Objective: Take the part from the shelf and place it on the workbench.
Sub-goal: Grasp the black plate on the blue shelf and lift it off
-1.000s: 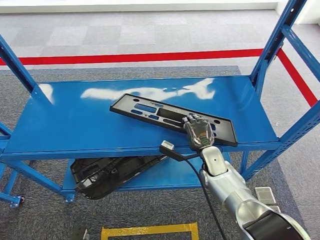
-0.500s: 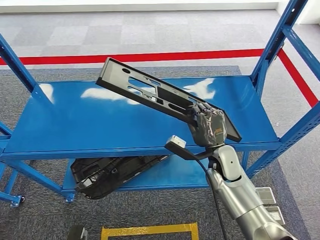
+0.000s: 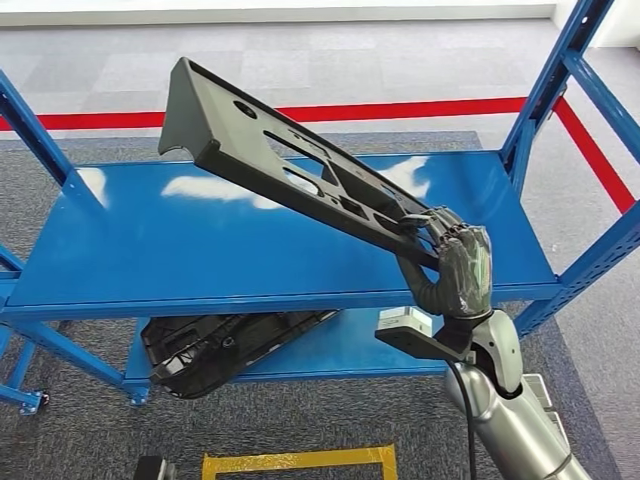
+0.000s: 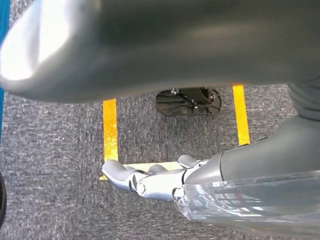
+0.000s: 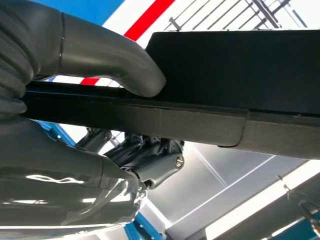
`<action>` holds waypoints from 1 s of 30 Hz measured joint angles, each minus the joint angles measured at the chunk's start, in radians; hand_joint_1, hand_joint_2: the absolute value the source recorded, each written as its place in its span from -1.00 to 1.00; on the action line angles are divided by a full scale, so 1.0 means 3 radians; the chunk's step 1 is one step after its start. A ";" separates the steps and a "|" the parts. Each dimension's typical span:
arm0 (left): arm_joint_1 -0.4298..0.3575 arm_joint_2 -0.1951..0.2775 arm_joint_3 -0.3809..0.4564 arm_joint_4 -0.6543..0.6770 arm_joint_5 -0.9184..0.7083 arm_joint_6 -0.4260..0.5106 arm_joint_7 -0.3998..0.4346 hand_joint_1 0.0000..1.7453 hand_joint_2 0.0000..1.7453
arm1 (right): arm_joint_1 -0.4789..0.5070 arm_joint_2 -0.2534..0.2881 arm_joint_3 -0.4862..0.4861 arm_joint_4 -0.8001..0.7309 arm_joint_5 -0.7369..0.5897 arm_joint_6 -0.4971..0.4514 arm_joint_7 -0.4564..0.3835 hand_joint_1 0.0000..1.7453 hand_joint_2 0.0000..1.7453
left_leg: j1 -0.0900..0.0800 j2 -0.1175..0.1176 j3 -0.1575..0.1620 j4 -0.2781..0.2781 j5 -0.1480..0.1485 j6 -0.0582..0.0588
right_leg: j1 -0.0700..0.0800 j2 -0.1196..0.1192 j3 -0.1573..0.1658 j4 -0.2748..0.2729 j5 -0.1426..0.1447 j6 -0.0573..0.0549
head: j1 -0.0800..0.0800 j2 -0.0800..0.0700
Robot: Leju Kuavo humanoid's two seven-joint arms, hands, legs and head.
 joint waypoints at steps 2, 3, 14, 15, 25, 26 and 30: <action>0.0003 0.0000 0.0006 0.0000 0.0007 -0.0017 -0.0022 -1.00 1.00 | 0.0034 -0.0020 0.0000 -0.0070 -0.0051 0.0016 -0.0028 1.00 1.00 | 0.0000 0.0000 0.0000 0.0000 0.0000 0.0000 | 0.0000 0.0000 0.0000 0.0000 0.0000 0.0000 | 0.0000 0.0000; 0.0005 0.0000 0.0010 0.0000 0.0017 -0.0032 -0.0043 -1.00 1.00 | 0.0058 -0.0030 0.0001 -0.0110 -0.0101 0.0029 -0.0060 1.00 1.00 | 0.0001 0.0000 0.0001 0.0000 0.0000 0.0000 | 0.0000 0.0000 0.0001 0.0000 0.0000 0.0000 | 0.0000 0.0000; 0.0059 0.0003 0.0145 0.0000 0.0183 -0.0096 -0.0227 -1.00 1.00 | 0.0646 -0.0192 0.0049 -0.0837 -0.0763 0.0124 -0.0557 1.00 1.00 | 0.0000 0.0000 -0.0001 0.0000 -0.0003 -0.0003 | 0.0000 -0.0001 0.0000 0.0000 -0.0004 0.0002 | 0.0000 0.0000; 0.0060 0.0004 0.0158 0.0000 0.0194 -0.0106 -0.0233 -1.00 1.00 | 0.0696 -0.0208 0.0052 -0.0894 -0.0843 0.0157 -0.0596 1.00 1.00 | 0.0000 0.0000 0.0000 0.0000 -0.0003 -0.0003 | 0.0000 -0.0001 0.0001 0.0000 -0.0004 0.0002 | 0.0000 0.0000; 0.0071 0.0008 0.0238 0.0000 0.0215 -0.0117 -0.0214 -1.00 1.00 | 0.0979 -0.0298 0.0078 -0.1211 -0.1368 0.0598 -0.0811 1.00 1.00 | 0.0000 0.0000 0.0001 0.0000 -0.0003 -0.0003 | 0.0000 -0.0001 0.0003 0.0000 -0.0004 0.0001 | 0.0000 0.0000; 0.0072 0.0010 0.0244 0.0000 0.0215 -0.0116 -0.0211 -1.00 1.00 | 0.0998 -0.0304 0.0084 -0.1230 -0.1431 0.0668 -0.0825 1.00 1.00 | 0.0000 0.0000 0.0001 0.0000 -0.0003 -0.0003 | 0.0000 -0.0001 0.0003 0.0000 -0.0004 0.0001 | 0.0000 0.0000; 0.0076 0.0020 0.0259 0.0000 0.0216 -0.0112 -0.0192 -1.00 1.00 | 0.1052 -0.0326 0.0112 -0.1286 -0.1678 0.0924 -0.0867 1.00 1.00 | 0.0000 0.0000 0.0001 0.0000 -0.0003 -0.0003 | 0.0000 -0.0001 0.0002 0.0000 -0.0004 0.0001 | 0.0000 0.0000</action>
